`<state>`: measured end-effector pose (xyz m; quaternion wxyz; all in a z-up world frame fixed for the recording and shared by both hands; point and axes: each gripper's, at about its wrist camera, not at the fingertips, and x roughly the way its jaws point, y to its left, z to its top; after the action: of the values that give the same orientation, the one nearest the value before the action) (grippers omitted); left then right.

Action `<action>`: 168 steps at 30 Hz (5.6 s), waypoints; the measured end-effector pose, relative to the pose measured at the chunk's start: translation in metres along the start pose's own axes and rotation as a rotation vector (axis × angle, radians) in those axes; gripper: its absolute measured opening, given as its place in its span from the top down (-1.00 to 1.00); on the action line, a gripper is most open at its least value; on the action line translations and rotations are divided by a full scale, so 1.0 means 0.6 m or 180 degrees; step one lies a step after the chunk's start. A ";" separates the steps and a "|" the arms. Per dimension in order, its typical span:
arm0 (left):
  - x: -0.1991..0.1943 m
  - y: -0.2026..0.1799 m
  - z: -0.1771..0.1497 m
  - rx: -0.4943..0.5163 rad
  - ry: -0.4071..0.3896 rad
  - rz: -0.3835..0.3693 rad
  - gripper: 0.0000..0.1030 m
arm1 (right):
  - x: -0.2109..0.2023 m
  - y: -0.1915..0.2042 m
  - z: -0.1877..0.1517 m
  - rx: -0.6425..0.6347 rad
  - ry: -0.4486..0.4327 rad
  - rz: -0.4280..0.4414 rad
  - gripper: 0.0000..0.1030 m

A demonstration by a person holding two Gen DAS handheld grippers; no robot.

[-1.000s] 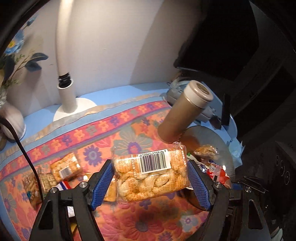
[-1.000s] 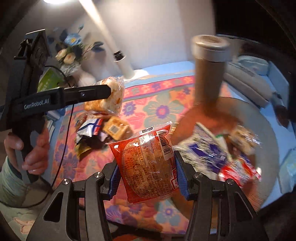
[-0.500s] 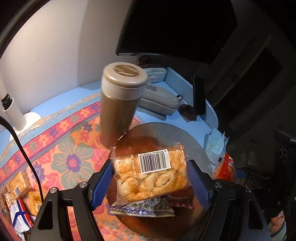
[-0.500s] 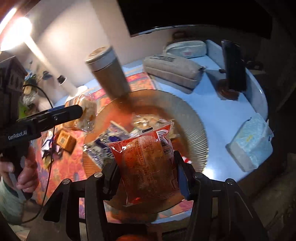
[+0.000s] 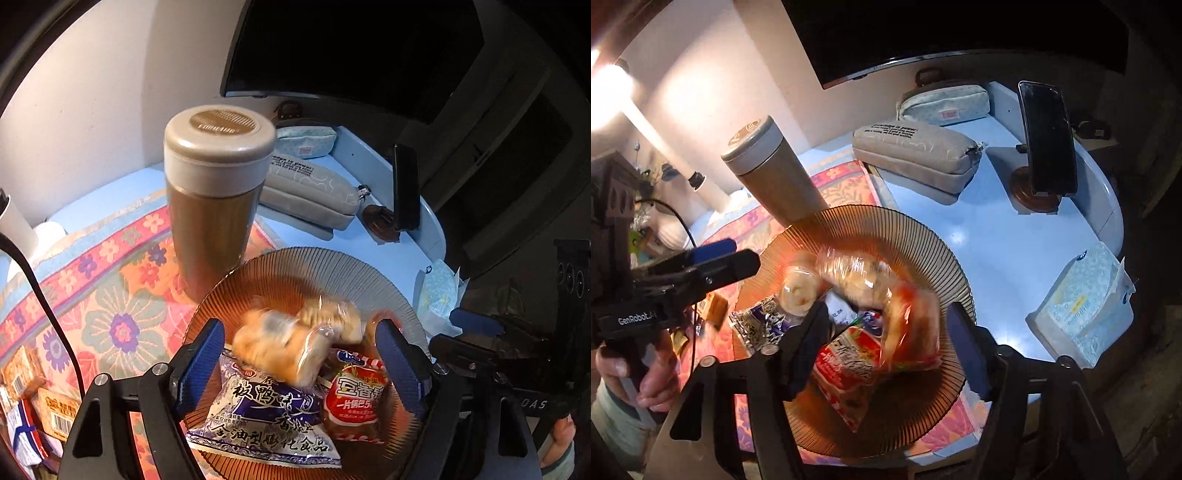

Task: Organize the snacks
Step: 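Open both tools to drop the bread packs into the bowl, then move both tools back toward the snack pile, then grasp the yellow cake pack with left tool while right grasps square bread pack, then carry both packs over the glass bowl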

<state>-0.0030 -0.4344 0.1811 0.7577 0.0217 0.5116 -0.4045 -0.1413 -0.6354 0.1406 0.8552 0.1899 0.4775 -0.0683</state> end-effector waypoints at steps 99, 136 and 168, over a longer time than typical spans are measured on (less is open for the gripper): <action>-0.216 0.580 -0.401 -0.2463 0.0131 0.1369 -0.43 | 0.383 0.598 -0.031 -0.2171 0.1576 0.0489 -0.30; -0.245 0.537 -0.456 -0.2412 0.0129 0.1248 0.21 | 0.295 0.473 -0.077 -0.1292 0.1332 0.0640 -0.03; -0.167 0.179 -0.128 -0.0508 -0.0384 0.0492 0.26 | 0.063 0.217 -0.019 -0.0317 0.0501 0.0543 -0.03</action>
<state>-0.0079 -0.2684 0.1831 0.8153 -0.0237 0.4925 -0.3035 -0.0913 -0.5090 0.1370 0.8261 0.1919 0.5281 0.0437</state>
